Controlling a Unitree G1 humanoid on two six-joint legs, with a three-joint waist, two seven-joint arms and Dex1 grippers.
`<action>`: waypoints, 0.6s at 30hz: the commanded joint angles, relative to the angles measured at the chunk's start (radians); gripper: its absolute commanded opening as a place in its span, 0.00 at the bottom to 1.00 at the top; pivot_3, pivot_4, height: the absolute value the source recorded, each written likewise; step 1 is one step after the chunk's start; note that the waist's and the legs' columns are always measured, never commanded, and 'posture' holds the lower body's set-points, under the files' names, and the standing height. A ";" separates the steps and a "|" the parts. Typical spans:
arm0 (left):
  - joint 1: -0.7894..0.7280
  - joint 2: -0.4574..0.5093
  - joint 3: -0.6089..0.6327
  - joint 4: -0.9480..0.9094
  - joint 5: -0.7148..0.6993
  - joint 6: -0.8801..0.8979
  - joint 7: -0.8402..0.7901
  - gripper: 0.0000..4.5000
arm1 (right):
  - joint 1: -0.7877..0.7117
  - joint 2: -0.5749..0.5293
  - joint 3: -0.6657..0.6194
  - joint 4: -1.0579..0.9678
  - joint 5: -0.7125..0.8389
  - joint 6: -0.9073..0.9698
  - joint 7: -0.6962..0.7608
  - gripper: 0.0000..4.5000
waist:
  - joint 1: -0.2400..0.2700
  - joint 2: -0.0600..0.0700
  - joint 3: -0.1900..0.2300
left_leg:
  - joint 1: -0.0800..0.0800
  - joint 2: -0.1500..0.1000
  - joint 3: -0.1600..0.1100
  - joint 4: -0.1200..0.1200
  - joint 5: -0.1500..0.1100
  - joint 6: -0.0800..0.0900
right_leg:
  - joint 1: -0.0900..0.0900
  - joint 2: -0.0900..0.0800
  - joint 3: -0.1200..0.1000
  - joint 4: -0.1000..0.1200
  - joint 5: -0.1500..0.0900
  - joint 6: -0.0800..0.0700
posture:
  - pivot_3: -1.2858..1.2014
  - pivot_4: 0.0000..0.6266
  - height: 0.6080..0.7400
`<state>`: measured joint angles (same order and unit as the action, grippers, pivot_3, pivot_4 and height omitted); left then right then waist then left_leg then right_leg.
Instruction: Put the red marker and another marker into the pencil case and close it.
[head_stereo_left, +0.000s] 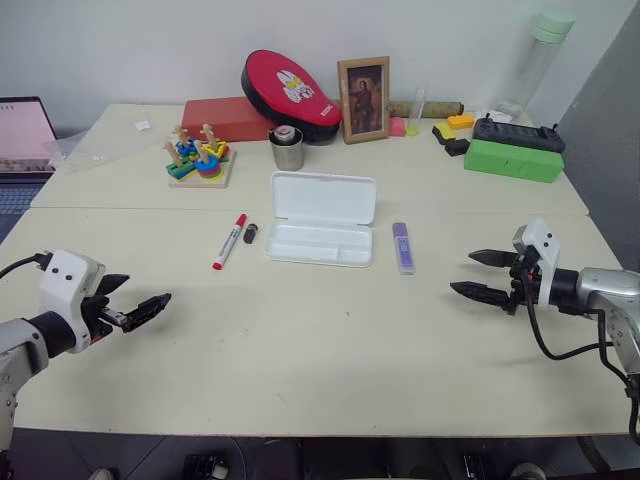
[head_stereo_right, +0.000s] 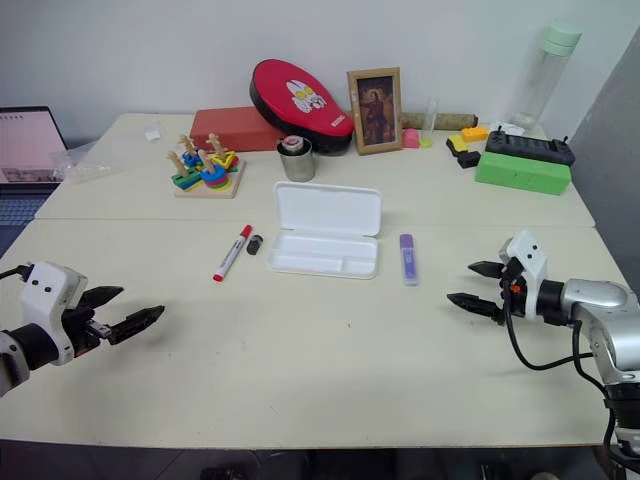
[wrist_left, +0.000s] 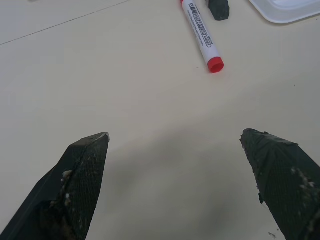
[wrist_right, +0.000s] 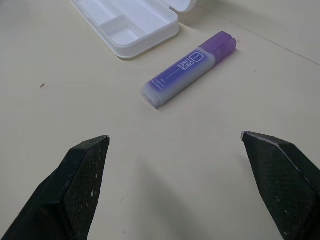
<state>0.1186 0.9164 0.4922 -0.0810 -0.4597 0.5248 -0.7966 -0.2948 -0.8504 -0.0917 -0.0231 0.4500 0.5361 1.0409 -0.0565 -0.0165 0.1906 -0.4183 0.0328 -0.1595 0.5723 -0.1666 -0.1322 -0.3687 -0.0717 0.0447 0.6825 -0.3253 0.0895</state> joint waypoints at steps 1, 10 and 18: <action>0.004 0.014 0.022 -0.011 0.014 -0.006 -0.009 1.00 | -0.011 -0.015 -0.012 -0.021 -0.001 0.003 0.008 0.99 | 0.000 0.000 0.000 | 0.000 0.000 0.000 0.000 0.000 0.000 | 0.000 0.000 0.000 0.000 0.000 0.000 | 0.52 0.24 1.00; 0.010 0.007 0.016 -0.022 0.018 0.004 -0.018 1.00 | -0.023 -0.015 -0.008 -0.009 -0.002 0.001 0.017 0.99 | 0.000 0.000 0.000 | 0.000 0.000 0.000 0.000 0.000 0.000 | 0.000 0.000 0.000 0.000 0.000 0.000 | 0.52 0.24 1.00; 0.003 0.015 0.001 -0.002 0.042 -0.007 -0.042 1.00 | -0.018 -0.014 -0.005 -0.006 -0.004 0.003 0.019 0.99 | 0.000 0.000 0.000 | 0.000 0.000 0.000 0.000 0.000 0.000 | 0.000 0.000 0.000 0.000 0.000 0.000 | 0.52 0.24 1.00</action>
<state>0.1244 0.9165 0.4883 -0.0748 -0.4291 0.5338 -0.8317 -0.3044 -0.8504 -0.0915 -0.0178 0.4494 0.5371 1.0489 -0.0567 -0.0165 0.1906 -0.4183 0.0328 -0.1595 0.5724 -0.1666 -0.1322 -0.3687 -0.0716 0.0446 0.6825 -0.3253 0.0896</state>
